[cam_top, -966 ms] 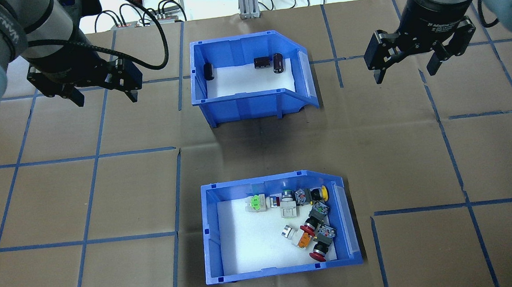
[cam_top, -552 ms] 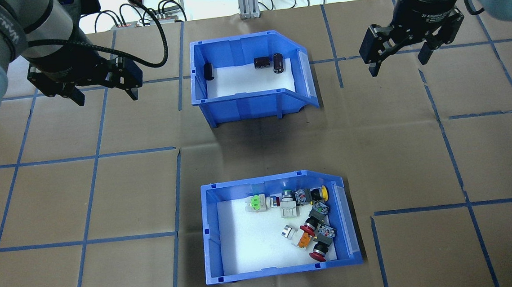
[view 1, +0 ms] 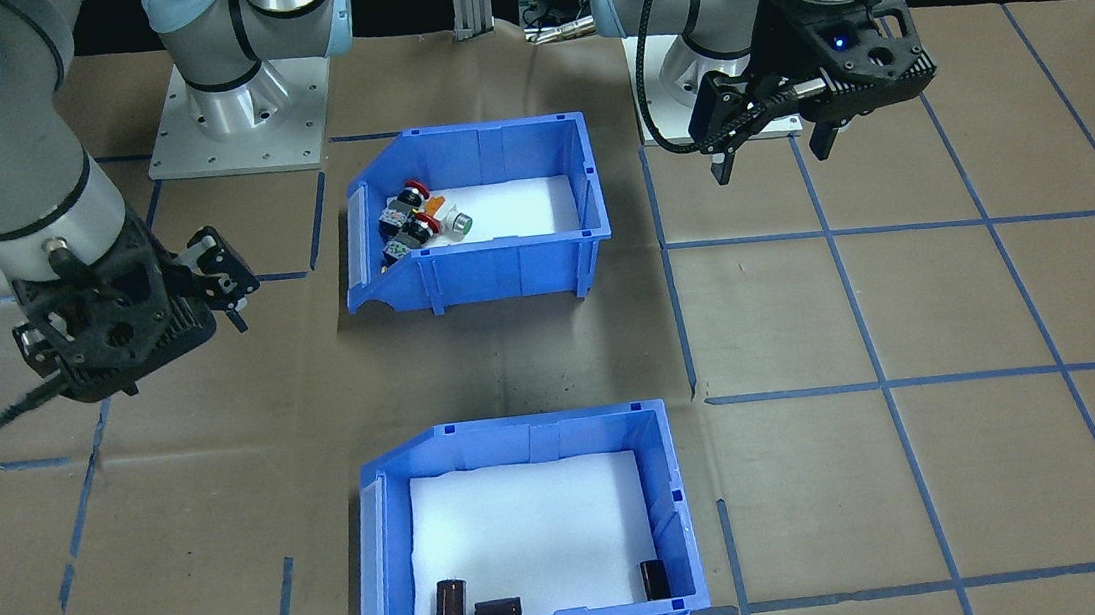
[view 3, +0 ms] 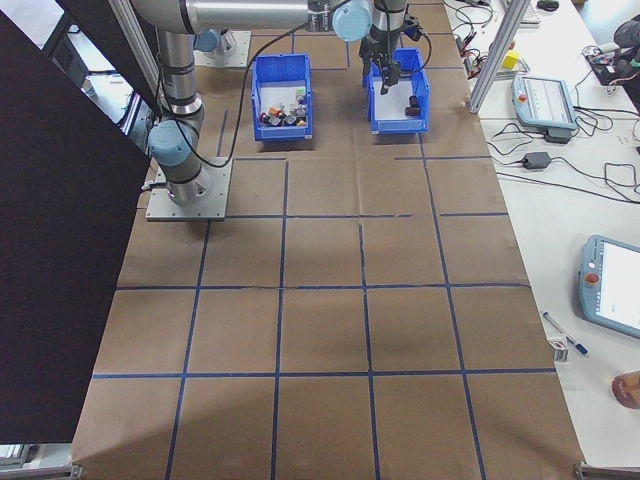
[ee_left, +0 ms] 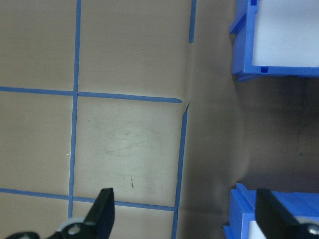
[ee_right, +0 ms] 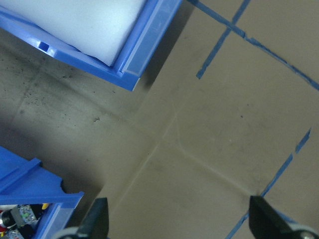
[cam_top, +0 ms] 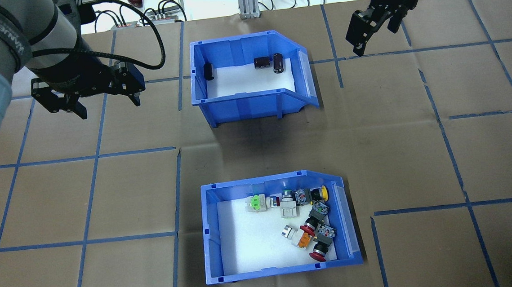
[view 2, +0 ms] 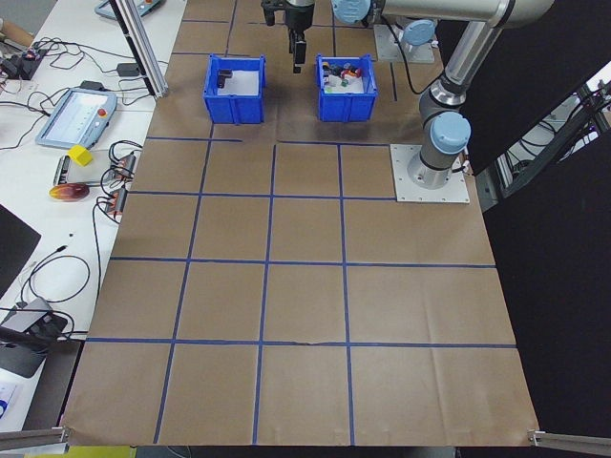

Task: Place button box in front

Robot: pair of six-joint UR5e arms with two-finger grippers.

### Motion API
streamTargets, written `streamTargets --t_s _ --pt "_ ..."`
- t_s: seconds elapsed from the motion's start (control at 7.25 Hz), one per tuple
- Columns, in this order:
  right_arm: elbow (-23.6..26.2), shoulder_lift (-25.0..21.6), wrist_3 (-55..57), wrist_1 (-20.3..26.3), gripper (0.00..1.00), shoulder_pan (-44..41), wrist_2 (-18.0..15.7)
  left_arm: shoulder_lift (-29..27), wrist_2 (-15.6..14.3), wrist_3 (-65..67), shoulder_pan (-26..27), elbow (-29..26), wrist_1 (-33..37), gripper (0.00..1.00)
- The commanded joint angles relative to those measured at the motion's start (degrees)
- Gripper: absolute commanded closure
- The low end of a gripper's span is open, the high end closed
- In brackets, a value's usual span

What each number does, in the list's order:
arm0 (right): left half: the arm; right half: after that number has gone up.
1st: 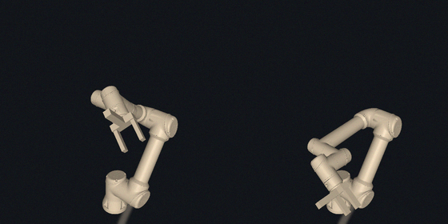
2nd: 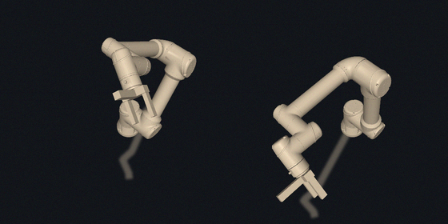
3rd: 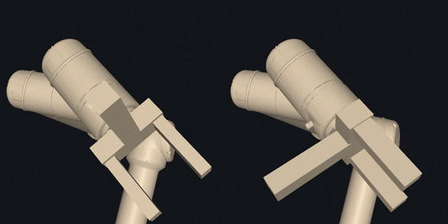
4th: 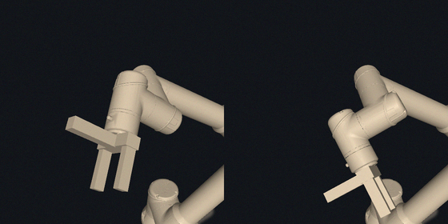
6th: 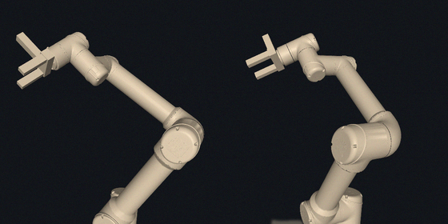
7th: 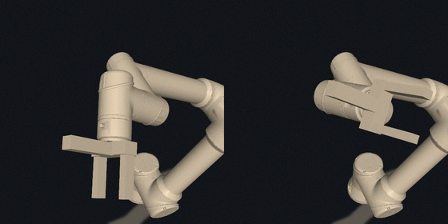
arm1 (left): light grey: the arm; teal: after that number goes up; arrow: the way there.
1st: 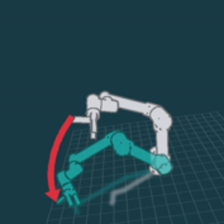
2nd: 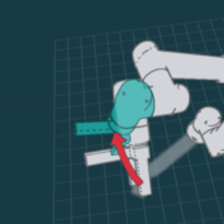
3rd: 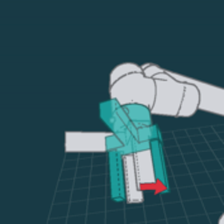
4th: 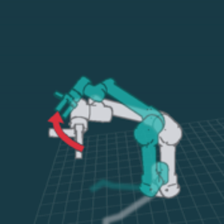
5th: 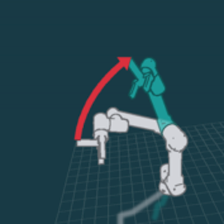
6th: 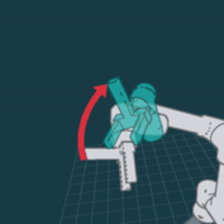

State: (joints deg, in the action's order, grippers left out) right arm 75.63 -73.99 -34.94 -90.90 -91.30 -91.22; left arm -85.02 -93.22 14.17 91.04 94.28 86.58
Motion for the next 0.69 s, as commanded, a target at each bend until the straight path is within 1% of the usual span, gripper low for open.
streamTargets --t_s 0.0,0.14,0.28,0.41,0.55 --pt "-5.12 5.76 -12.98 -3.22 0.00 -4.65 -0.54 2.92 0.49 12.15 0.28 3.96 0.26 0.00" --pt "-8.02 8.48 -20.18 -4.01 0.00 -7.20 -0.45 5.11 1.10 17.51 0.28 6.76 0.17 0.00" --pt "-10.83 11.21 -23.99 -4.80 0.00 -9.57 0.16 7.39 3.81 24.52 0.71 10.19 0.17 0.00" --pt "-13.55 13.50 -25.86 -4.73 0.00 -12.47 0.16 9.24 4.35 33.82 1.24 13.87 0.17 0.00" --pt "-14.89 15.26 -25.97 -4.55 0.00 -15.89 0.34 12.48 4.45 41.92 2.03 17.13 0.17 0.00"
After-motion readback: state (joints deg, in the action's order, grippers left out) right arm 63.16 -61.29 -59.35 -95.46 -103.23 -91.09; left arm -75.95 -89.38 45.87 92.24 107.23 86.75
